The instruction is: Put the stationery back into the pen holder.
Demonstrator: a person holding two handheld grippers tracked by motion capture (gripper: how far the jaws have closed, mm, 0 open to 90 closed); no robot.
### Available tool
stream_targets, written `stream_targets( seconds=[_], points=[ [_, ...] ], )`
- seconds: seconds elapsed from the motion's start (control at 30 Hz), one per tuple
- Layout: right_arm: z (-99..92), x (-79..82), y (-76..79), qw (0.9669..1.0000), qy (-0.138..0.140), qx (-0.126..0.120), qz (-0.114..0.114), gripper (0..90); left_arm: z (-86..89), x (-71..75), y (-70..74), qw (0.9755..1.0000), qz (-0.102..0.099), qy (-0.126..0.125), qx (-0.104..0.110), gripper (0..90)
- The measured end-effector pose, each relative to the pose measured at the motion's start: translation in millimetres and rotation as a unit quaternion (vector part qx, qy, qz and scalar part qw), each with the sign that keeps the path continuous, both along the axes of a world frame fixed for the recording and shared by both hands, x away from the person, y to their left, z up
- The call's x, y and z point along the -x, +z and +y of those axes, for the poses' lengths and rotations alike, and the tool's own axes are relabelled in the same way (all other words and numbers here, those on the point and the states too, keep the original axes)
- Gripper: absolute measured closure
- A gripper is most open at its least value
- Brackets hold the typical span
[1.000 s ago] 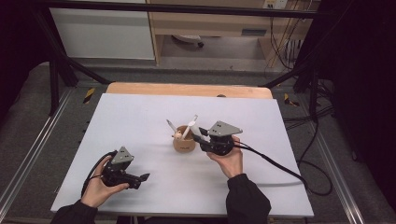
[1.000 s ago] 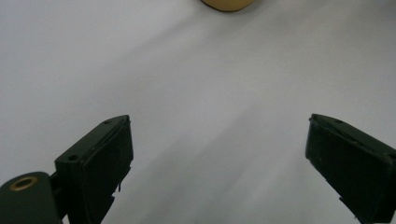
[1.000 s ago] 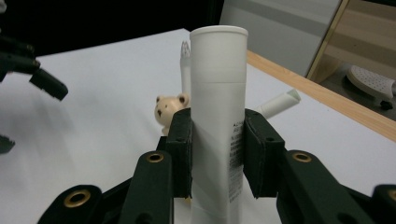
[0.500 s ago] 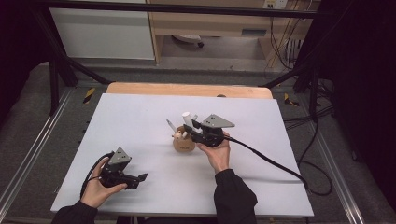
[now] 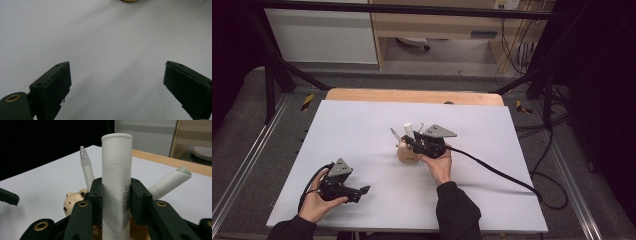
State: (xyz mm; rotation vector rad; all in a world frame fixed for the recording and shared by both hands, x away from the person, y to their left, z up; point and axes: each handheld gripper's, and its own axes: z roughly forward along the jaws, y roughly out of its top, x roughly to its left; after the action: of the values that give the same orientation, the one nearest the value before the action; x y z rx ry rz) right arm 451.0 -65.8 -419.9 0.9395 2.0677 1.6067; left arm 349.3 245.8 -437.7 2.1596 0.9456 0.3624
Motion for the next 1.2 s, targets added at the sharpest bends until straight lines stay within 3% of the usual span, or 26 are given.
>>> stream_targets(
  seconds=[0.37,0.57,0.7,0.93,1.03,1.2],
  points=[
    [-1.9,3.7,-5.1,0.9999,-0.001,-0.014,0.008,66.3,-0.9,-0.1,-1.1,1.0000,0.001,-0.002,-0.004,7.8],
    [-5.2,5.0,-3.4,0.9999,-0.003,-0.007,0.011,65.7,-0.8,-0.3,-1.7,1.0000,0.002,-0.002,-0.005,7.8],
    [-9.1,6.5,-6.2,0.9998,-0.008,0.010,0.017,63.9,-1.3,-0.1,-1.8,1.0000,0.001,-0.003,-0.005,7.8],
    [-12.4,11.2,-1.4,0.9999,-0.005,0.012,0.002,61.0,-1.5,-0.2,-2.2,1.0000,0.002,-0.003,-0.006,7.8],
    [-15.2,15.5,4.9,0.9999,-0.003,0.014,-0.004,57.2,-1.4,-0.1,-2.2,1.0000,0.001,-0.003,-0.006,7.8],
    [-22.8,24.7,17.9,0.9995,0.000,0.032,0.009,42.8,-0.7,-0.1,-1.8,1.0000,0.001,-0.004,-0.005,7.8]
  ],
)
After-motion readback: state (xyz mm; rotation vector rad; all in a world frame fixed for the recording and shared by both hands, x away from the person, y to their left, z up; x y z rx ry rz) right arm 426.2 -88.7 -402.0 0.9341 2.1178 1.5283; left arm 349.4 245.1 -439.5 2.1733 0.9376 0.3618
